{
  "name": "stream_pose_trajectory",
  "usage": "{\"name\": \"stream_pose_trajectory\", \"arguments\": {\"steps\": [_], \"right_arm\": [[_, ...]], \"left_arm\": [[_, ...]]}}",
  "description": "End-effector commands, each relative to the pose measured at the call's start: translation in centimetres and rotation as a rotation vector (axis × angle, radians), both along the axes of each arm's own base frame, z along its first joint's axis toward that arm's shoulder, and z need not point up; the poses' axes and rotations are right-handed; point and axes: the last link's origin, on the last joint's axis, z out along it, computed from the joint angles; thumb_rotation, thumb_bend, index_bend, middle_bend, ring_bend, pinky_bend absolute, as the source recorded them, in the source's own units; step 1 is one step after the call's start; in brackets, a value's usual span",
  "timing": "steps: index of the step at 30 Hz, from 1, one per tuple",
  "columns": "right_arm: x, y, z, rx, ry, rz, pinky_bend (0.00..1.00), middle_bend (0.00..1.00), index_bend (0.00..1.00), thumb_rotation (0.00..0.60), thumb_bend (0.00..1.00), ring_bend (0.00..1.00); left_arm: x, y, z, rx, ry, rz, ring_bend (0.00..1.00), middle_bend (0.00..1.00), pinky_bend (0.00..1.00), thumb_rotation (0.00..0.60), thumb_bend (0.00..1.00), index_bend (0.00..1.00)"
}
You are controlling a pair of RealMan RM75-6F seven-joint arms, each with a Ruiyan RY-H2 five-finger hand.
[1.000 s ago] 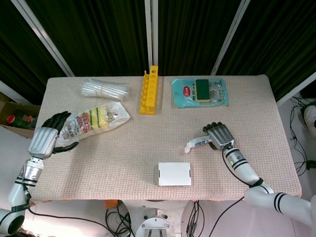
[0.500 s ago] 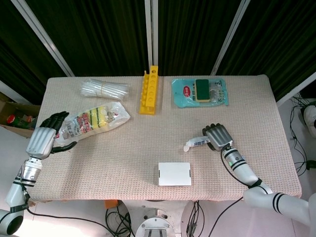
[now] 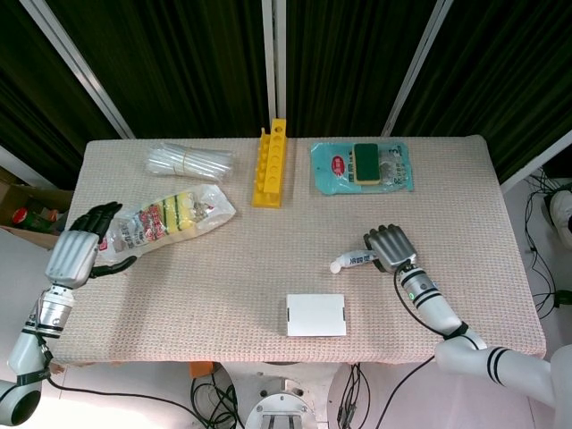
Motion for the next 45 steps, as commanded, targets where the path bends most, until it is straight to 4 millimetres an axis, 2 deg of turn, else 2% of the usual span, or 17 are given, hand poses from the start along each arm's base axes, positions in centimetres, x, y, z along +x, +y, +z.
{"name": "stream_pose_trajectory", "arguments": {"steps": [1,15,21,27,34,41,45], "right_arm": [[0.0,0.0,-0.2,-0.008,0.005,0.001,0.51,0.47,0.57,0.600,0.35,0.38],[0.1,-0.2,-0.6,-0.074,-0.018,0.065,0.77,0.71,0.89,0.600,0.50,0.62],[-0.2,-0.3,-0.5,-0.099,-0.048,0.092,0.84,0.79,0.98,0.600,0.58,0.69],[-0.1,-0.4,0.1,-0.133,-0.145,0.113,0.86,0.81,1.00,0.600,0.59,0.71],[0.2,-0.5,2.2,-0.192,-0.398,0.095,0.87,0.83,1.00,0.600,0.59,0.72],[1.5,-0.2,5.1,-0.289,-0.823,0.101,0.87,0.83,1.00,0.600,0.60,0.72],[2.2,0.2,5.5,-0.310,-1.057,0.085,0.87,0.83,1.00,0.600,0.60,0.72]], "left_arm": [[-0.1,0.0,0.0,0.001,-0.002,0.001,0.08,0.08,0.20,0.000,0.00,0.04],[-0.2,-0.1,0.1,0.001,-0.004,0.003,0.08,0.08,0.20,0.000,0.00,0.04],[-0.2,-0.1,0.1,0.002,-0.006,0.002,0.08,0.08,0.20,0.000,0.00,0.04],[0.0,0.0,0.1,0.003,-0.013,0.000,0.08,0.08,0.20,0.000,0.00,0.04],[0.1,0.1,0.2,0.007,-0.019,-0.002,0.08,0.08,0.20,0.000,0.00,0.04],[0.7,0.5,-0.1,0.003,-0.043,-0.015,0.08,0.08,0.20,0.000,0.00,0.04],[1.4,1.0,-0.4,-0.007,-0.096,-0.028,0.08,0.08,0.20,0.003,0.00,0.04]]}}
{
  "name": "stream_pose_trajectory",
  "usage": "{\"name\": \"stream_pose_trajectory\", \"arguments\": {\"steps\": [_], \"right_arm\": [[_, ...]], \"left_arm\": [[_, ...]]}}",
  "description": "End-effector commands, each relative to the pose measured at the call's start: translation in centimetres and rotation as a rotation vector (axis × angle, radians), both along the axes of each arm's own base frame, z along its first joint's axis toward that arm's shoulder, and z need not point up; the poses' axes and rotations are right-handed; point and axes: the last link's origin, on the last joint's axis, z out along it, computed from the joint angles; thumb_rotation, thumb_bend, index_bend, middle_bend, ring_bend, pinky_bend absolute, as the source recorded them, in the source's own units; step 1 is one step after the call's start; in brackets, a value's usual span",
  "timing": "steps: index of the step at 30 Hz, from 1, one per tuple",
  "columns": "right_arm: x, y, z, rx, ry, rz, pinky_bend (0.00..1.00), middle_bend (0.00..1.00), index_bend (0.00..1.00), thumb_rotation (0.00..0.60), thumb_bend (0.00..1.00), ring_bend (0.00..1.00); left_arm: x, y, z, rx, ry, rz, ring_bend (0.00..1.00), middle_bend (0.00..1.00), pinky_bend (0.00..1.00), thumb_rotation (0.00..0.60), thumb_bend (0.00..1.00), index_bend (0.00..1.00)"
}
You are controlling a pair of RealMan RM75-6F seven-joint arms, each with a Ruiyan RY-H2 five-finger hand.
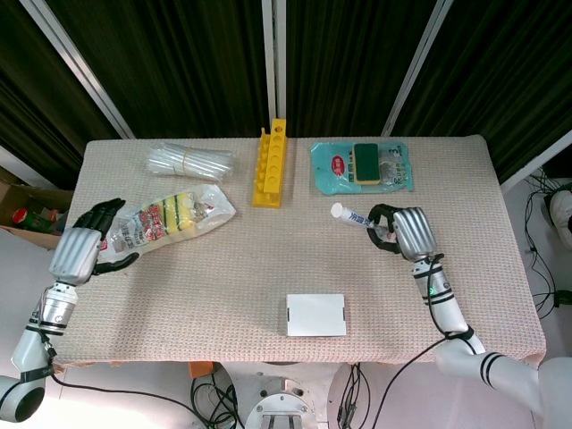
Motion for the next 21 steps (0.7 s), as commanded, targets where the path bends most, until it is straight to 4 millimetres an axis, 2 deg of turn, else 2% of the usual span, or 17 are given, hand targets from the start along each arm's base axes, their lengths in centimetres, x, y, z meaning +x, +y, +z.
{"name": "stream_pose_trajectory", "arguments": {"steps": [1,4,9,16,21], "right_arm": [[0.9,0.6,0.9,-0.040,-0.296,0.017,0.87,0.83,1.00,0.600,0.60,0.72],[1.6,0.9,-0.1,-0.005,-0.421,0.018,0.87,0.83,1.00,0.600,0.60,0.72],[2.4,1.3,-2.7,0.077,-0.384,0.029,0.87,0.83,1.00,0.600,0.61,0.72],[4.1,1.0,-5.9,0.142,-0.251,0.056,0.87,0.83,1.00,0.600,0.61,0.72],[6.6,0.2,-7.8,0.189,-0.232,0.074,0.87,0.83,1.00,0.600,0.61,0.72]], "left_arm": [[0.7,0.6,-0.4,-0.012,-0.050,-0.011,0.08,0.08,0.20,0.007,0.00,0.04],[1.6,1.3,-0.9,-0.033,-0.113,-0.021,0.08,0.08,0.20,0.026,0.00,0.04],[3.7,2.4,-1.8,-0.066,-0.243,-0.053,0.08,0.08,0.20,0.049,0.00,0.04],[9.3,4.0,-2.4,-0.043,-0.327,-0.231,0.08,0.08,0.20,0.060,0.00,0.04],[14.6,4.7,-3.9,-0.066,-0.347,-0.373,0.08,0.10,0.20,0.067,0.00,0.04]]}}
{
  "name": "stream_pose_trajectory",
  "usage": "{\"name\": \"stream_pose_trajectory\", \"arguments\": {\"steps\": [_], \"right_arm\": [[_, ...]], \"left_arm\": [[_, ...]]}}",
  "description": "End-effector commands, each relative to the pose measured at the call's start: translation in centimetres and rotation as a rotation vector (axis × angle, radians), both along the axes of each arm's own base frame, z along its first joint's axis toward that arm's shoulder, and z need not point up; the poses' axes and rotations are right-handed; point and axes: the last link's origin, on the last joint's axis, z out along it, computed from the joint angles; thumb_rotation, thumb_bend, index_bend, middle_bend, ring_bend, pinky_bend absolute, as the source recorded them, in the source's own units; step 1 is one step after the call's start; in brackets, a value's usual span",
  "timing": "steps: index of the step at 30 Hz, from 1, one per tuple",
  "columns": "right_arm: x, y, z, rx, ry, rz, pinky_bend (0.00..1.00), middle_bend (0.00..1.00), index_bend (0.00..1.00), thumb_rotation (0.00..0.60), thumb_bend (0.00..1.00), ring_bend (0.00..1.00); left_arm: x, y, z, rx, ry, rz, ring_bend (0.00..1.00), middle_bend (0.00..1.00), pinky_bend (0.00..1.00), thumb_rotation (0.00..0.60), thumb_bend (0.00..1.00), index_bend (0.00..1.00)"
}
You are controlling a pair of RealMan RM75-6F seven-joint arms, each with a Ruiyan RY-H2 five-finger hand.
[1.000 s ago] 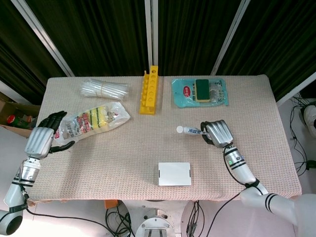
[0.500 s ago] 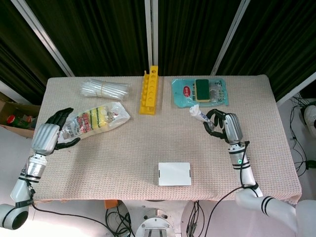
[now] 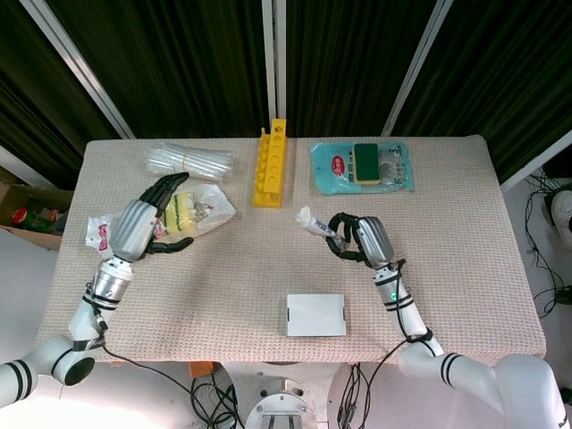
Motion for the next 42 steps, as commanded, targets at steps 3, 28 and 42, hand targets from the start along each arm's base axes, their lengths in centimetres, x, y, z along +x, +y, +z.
{"name": "stream_pose_trajectory", "arguments": {"steps": [3,28,42], "right_arm": [[2.8,-0.6,-2.0,0.042,0.025,0.026,0.87,0.83,1.00,0.600,0.61,0.72],[7.6,-0.2,-4.4,0.221,-0.039,0.072,0.87,0.84,1.00,0.600,0.61,0.73],[8.6,0.3,-4.3,0.198,-0.033,0.117,0.87,0.84,1.00,0.600,0.61,0.73]], "left_arm": [[5.6,0.5,-2.1,-0.017,-0.007,-0.148,0.08,0.10,0.20,0.067,0.00,0.05],[14.1,0.8,-8.6,-0.242,-0.148,-0.328,0.08,0.13,0.20,0.002,0.00,0.06],[14.4,1.5,-9.2,-0.277,-0.140,-0.291,0.08,0.13,0.20,0.001,0.00,0.06]]}}
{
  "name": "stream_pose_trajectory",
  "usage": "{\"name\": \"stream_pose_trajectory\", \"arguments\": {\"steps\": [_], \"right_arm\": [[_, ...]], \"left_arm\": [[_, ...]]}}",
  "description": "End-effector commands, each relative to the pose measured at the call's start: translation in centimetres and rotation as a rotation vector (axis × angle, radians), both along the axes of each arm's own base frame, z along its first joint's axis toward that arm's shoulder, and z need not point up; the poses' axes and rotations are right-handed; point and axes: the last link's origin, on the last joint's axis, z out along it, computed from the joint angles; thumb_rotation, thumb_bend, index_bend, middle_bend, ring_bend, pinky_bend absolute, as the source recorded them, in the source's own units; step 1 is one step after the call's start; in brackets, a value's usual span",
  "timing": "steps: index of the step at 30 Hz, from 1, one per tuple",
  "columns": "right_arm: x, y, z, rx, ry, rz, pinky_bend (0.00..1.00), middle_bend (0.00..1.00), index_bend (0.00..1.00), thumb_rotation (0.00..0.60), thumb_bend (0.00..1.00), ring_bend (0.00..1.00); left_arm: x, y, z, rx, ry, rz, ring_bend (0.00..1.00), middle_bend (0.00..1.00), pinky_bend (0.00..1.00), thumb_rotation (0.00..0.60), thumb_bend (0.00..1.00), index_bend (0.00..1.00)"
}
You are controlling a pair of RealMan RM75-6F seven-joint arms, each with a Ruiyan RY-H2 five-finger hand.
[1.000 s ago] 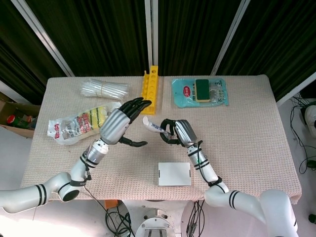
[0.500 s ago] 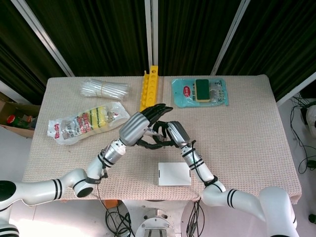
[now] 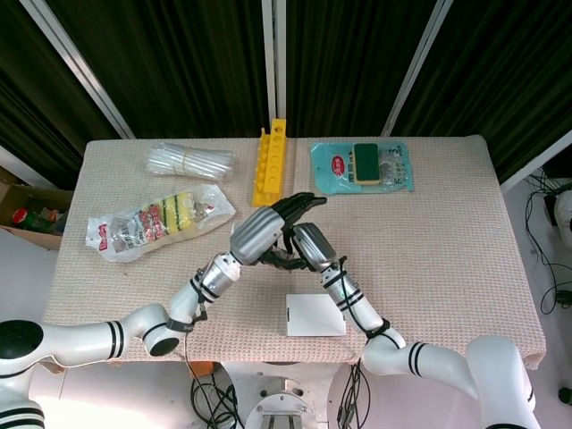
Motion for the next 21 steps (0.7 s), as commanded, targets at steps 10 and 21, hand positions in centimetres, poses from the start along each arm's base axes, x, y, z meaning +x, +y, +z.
{"name": "stream_pose_trajectory", "arguments": {"steps": [10,21], "right_arm": [[-0.3,0.2,0.4,-0.088,0.012,0.026,0.87,0.84,1.00,0.600,0.61,0.73],[-0.6,0.3,0.3,-0.109,0.018,0.032,0.87,0.84,1.00,0.600,0.61,0.73]], "left_arm": [[-1.2,1.3,1.4,0.062,-0.009,0.103,0.08,0.13,0.20,0.000,0.00,0.06],[-2.0,1.8,1.8,0.080,0.045,0.147,0.08,0.13,0.20,0.000,0.00,0.06]]}}
